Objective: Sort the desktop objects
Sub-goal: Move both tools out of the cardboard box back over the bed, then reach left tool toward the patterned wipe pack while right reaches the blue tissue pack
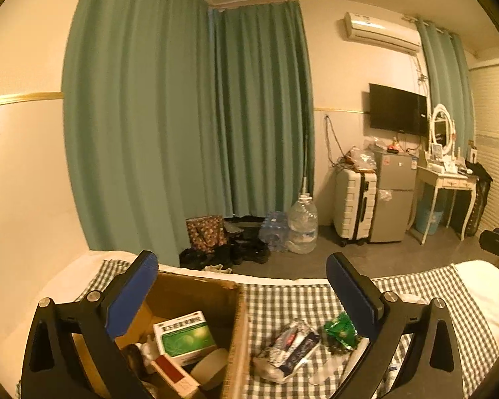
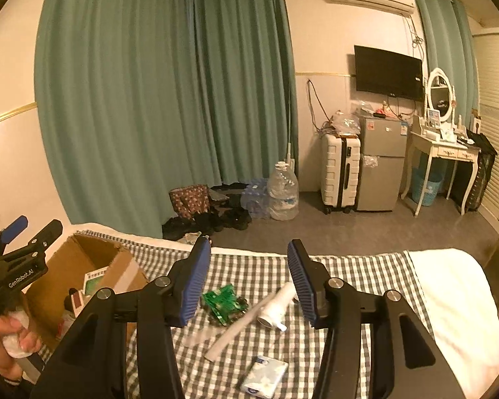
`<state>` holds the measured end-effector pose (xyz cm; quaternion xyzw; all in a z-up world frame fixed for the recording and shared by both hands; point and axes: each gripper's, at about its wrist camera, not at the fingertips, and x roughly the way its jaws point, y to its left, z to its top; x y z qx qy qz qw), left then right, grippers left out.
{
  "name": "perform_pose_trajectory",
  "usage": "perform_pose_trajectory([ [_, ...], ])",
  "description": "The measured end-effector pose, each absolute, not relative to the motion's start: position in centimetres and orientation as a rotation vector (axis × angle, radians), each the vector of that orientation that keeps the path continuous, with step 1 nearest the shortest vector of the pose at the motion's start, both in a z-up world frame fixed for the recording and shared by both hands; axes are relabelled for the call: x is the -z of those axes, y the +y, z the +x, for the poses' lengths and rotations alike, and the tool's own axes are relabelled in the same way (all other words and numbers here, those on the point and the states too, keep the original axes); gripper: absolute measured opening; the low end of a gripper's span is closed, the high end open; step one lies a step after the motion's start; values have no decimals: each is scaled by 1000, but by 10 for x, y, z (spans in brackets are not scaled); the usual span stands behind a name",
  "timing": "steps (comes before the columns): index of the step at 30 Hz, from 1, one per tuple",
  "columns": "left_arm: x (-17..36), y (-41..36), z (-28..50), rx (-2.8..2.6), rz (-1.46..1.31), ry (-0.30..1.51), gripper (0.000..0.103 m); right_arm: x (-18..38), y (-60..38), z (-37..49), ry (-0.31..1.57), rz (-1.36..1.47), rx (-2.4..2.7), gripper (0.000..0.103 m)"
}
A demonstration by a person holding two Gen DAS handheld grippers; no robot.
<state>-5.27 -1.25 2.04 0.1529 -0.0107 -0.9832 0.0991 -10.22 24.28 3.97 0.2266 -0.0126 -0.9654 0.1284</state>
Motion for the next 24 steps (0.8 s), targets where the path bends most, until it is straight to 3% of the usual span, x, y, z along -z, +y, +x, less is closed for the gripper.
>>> perform_pose_trajectory([
  [17,13,34,-84,2954,567,-170,103,-6,277,-116,-112,767,2837,58],
  [24,44,37,-100,2979,663,-195,103,38,275,-130,-135,905,2814,66],
])
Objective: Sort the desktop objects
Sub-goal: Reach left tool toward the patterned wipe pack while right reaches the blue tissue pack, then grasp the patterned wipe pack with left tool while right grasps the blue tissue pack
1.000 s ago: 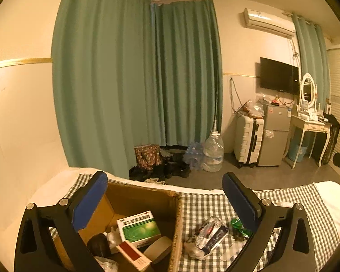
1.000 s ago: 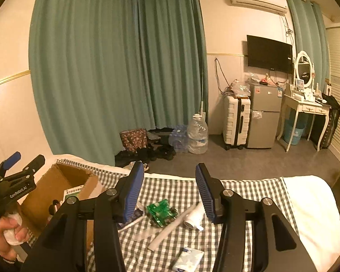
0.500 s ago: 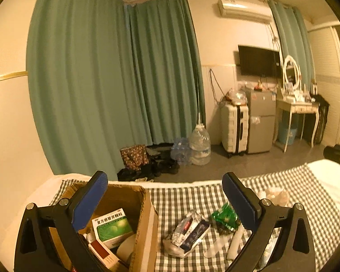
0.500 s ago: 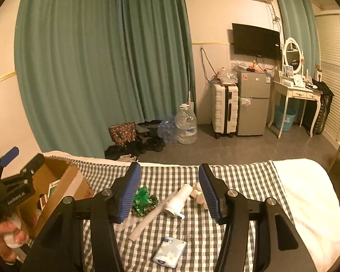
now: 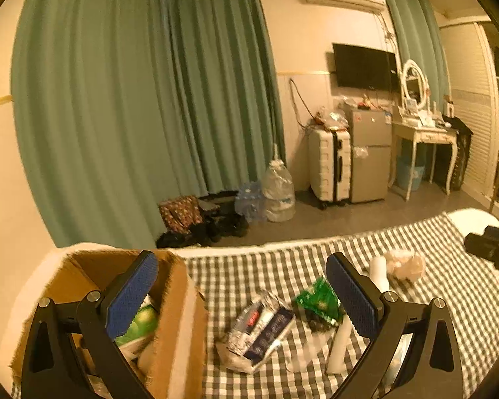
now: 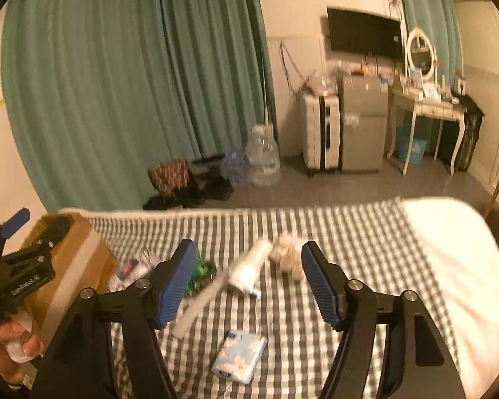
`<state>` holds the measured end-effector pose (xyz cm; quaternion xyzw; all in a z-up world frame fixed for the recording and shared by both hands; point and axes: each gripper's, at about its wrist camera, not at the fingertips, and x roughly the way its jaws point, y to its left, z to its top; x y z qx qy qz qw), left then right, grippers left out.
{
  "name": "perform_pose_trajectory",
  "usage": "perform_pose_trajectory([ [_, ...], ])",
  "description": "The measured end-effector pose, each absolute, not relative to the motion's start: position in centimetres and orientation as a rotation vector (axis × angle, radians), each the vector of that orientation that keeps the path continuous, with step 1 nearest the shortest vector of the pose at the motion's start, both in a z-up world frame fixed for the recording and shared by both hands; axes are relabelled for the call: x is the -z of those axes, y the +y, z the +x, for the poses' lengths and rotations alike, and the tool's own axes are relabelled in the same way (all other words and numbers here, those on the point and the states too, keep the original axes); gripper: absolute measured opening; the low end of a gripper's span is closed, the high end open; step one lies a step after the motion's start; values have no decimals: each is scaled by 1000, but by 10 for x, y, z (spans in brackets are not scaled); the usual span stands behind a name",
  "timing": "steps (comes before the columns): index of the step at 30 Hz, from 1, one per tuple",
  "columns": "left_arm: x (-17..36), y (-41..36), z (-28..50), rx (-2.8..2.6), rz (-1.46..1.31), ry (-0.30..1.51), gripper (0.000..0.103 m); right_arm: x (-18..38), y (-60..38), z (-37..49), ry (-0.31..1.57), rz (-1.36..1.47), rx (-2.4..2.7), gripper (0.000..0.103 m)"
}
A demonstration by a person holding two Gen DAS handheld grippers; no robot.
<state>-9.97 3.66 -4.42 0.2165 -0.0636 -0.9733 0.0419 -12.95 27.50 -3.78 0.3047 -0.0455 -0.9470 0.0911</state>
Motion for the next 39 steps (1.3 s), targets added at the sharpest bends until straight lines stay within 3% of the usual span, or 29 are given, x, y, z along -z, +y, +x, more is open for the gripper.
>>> perform_pose_trajectory([
  [19,107,64,-131,3028,880,-311,103,119,264,-143,-155,1229,2768,75],
  [28,142,54,-157,2938,1004,-239,95,143,256,-148,-140,1354,2727,75],
  [39,188,40,-194,2782,1165,-172,93,167,241,-153,-75,1455,2661,75],
])
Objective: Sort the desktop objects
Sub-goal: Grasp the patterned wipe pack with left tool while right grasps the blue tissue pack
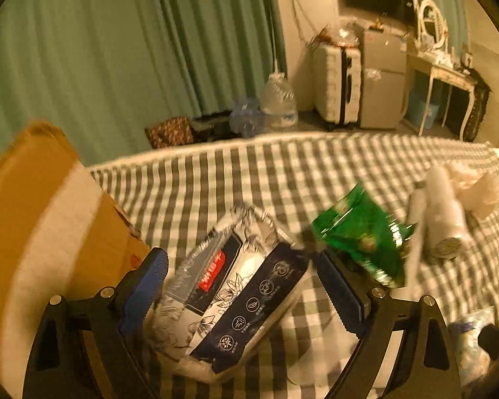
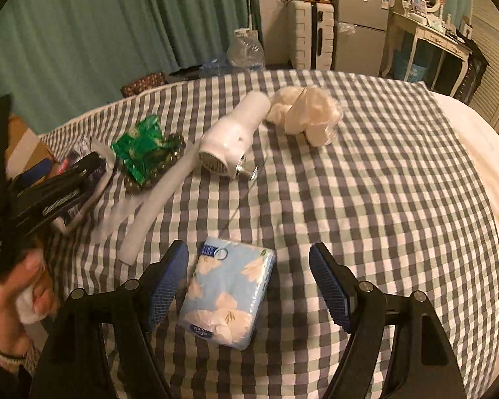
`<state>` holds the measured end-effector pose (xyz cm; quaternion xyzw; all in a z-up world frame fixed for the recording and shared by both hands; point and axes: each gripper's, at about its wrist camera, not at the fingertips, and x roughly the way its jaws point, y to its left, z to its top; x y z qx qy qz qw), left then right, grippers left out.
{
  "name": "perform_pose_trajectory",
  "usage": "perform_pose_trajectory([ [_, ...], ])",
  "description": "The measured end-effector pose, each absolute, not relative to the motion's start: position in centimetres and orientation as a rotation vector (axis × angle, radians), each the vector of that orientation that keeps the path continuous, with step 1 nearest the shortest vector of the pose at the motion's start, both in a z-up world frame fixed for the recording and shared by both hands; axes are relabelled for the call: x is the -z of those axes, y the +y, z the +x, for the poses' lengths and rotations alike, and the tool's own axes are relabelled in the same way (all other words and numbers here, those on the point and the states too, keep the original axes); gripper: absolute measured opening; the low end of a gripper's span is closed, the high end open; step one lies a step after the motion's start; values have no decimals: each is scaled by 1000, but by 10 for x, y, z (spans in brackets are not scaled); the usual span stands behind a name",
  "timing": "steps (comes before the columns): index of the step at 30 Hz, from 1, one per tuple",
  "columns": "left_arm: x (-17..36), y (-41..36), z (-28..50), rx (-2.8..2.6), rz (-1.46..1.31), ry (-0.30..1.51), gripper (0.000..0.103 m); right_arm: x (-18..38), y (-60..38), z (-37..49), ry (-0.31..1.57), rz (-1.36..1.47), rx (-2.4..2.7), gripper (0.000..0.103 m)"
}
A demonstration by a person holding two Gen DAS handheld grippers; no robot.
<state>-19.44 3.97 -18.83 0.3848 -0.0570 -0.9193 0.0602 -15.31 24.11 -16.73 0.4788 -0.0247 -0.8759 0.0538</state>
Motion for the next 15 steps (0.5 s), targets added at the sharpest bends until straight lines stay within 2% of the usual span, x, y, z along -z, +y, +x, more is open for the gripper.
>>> perform_pose_trajectory([
  [5,206,31,-199,2734,1261,-111,89,186,242,-159,-69,1522,2634,75],
  [10,214,24,-199,2724,1321,-35,89,192,236,-160,-36,1528,2621,82],
  [12,216,20,-198,2726,1350,2,83,193,234,-160,-26,1529,2618,84],
  [15,216,16,-192,2729,1379,16,69,197,231,-161,-16,1541,2605,89],
])
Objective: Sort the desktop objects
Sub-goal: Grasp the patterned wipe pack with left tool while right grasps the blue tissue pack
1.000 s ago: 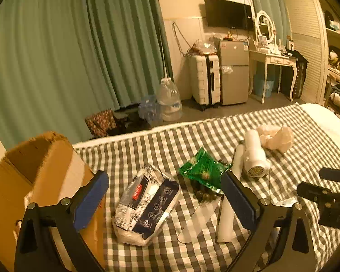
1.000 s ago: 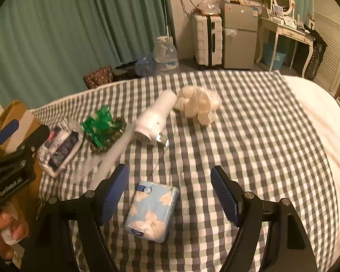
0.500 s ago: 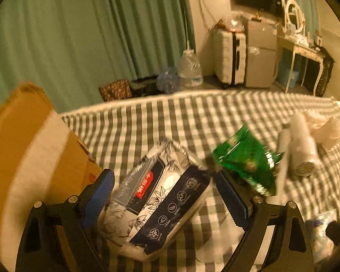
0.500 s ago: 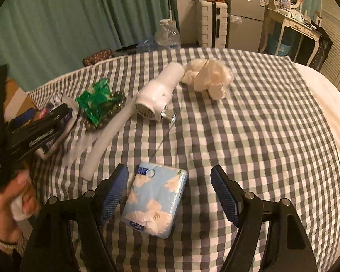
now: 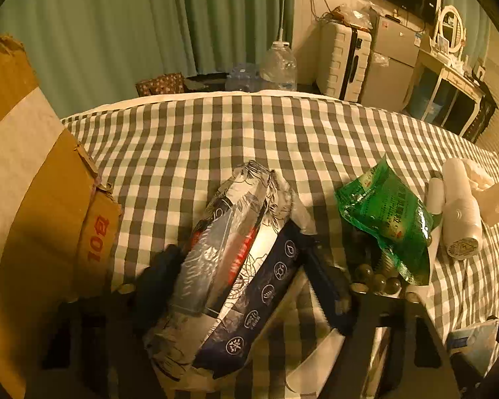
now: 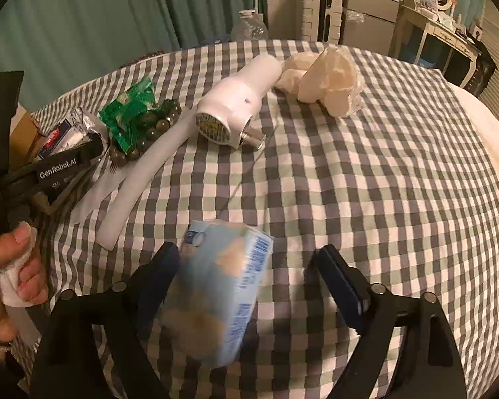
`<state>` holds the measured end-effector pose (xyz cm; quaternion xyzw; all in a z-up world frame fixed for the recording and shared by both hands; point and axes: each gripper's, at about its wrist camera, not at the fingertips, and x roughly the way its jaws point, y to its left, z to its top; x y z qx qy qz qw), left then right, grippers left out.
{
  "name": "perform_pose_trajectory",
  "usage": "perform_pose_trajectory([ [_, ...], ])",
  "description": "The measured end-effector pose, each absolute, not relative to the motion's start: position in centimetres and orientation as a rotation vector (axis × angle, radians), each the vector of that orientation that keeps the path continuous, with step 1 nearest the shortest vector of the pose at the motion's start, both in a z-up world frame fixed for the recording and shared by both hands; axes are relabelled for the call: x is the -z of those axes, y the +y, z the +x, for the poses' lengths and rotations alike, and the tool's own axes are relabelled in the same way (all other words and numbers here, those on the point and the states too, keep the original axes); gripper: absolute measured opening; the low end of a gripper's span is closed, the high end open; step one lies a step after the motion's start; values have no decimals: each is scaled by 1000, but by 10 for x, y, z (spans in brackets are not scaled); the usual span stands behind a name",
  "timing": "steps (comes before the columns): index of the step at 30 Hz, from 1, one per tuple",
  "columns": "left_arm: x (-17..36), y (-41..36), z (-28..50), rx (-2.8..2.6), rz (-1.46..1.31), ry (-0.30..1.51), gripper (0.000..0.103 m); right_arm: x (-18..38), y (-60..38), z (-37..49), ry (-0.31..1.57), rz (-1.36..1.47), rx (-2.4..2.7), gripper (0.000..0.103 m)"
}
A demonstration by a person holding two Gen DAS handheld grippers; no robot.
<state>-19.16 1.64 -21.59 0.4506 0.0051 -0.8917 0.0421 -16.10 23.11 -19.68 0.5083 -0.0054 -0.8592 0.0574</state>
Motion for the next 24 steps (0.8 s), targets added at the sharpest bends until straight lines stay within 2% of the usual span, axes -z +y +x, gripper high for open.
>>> perform_pose_trajectory([
  [2,213,20,-190,2738,1390,-7,54,200,225,-162,16,1548,2601,92],
  [5,206,26,-189,2759,1405,-28,39,206,215,-161,108,1562,2592,97],
  [10,200,27,-191,2783,1424,-22,24,209,208,-161,159,1563,2591,98],
  [13,195,27,-190,2786,1425,-22,23,209,207,-160,171,1566,2585,92],
  [16,189,30,-188,2787,1419,-44,22,204,211,-159,159,1556,2603,75],
  [17,185,31,-189,2788,1412,-51,22,201,216,-160,154,1553,2613,65],
  [18,182,31,-190,2789,1408,-53,22,199,219,-160,137,1552,2623,62],
  [24,162,33,-185,2798,1337,-62,21,191,231,-161,22,1538,2627,58],
])
